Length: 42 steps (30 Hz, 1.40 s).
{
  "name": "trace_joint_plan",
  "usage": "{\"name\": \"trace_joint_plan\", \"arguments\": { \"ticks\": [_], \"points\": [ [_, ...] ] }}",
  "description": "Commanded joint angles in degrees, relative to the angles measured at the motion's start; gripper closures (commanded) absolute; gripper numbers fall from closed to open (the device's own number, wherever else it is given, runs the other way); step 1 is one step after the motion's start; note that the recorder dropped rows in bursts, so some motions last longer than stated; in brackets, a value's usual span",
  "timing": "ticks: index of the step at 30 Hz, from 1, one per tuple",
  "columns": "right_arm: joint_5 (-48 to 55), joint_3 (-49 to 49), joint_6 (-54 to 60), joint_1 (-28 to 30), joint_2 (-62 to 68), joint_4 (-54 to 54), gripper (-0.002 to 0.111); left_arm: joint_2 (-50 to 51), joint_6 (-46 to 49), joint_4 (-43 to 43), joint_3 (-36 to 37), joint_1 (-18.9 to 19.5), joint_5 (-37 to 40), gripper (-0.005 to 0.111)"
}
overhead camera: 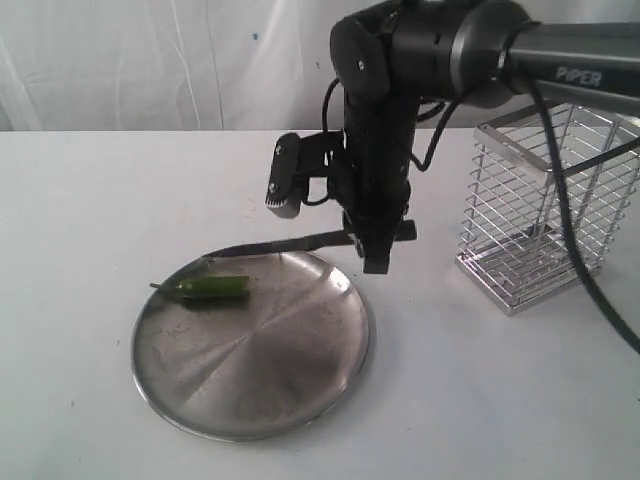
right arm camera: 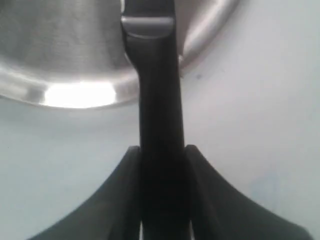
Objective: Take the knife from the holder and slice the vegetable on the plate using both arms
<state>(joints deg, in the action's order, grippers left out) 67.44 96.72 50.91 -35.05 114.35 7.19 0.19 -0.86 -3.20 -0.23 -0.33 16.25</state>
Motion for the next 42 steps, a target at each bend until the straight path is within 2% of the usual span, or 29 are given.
{"name": "trace_joint_plan", "arguments": {
  "ticks": [1, 9, 14, 18, 20, 24, 32, 38, 42],
  "points": [
    [1.1, -0.2, -13.5, -3.7, -6.4, 9.2, 0.108, -0.2, 0.0, -0.1, 0.2, -0.3, 0.0, 0.107],
    [2.5, -0.8, -38.1, -12.9, -9.6, 21.8, 0.108, -0.2, 0.0, -0.1, 0.2, -0.3, 0.0, 0.107],
    [2.5, -7.5, -53.0, -18.7, -9.6, 30.1, 0.108, -0.2, 0.0, -0.1, 0.2, -0.3, 0.0, 0.107],
    [2.5, -13.9, -62.0, -21.6, -9.6, 30.9, 0.108, -0.2, 0.0, -0.1, 0.2, -0.3, 0.0, 0.107],
    [2.5, -17.2, -66.1, -22.2, -9.6, 27.2, 0.108, -0.2, 0.0, -0.1, 0.2, -0.3, 0.0, 0.107],
    [1.7, -23.1, -66.2, -21.1, -9.7, 14.9, 0.108, -0.2, 0.0, -0.1, 0.2, -0.3, 0.0, 0.107],
    [-2.0, -27.1, -65.7, -14.1, -9.8, 5.1, 0.108, -0.2, 0.0, -0.1, 0.2, -0.3, 0.0, 0.107],
    [-11.5, -27.1, -55.7, -9.2, -9.6, -13.2, 0.108, -0.2, 0.0, -0.1, 0.2, -0.3, 0.0, 0.107],
    [-13.1, -27.1, -55.1, -8.9, -8.3, -13.9, 0.108, -0.2, 0.0, -0.1, 0.2, -0.3, 0.0, 0.107]
  ]
}}
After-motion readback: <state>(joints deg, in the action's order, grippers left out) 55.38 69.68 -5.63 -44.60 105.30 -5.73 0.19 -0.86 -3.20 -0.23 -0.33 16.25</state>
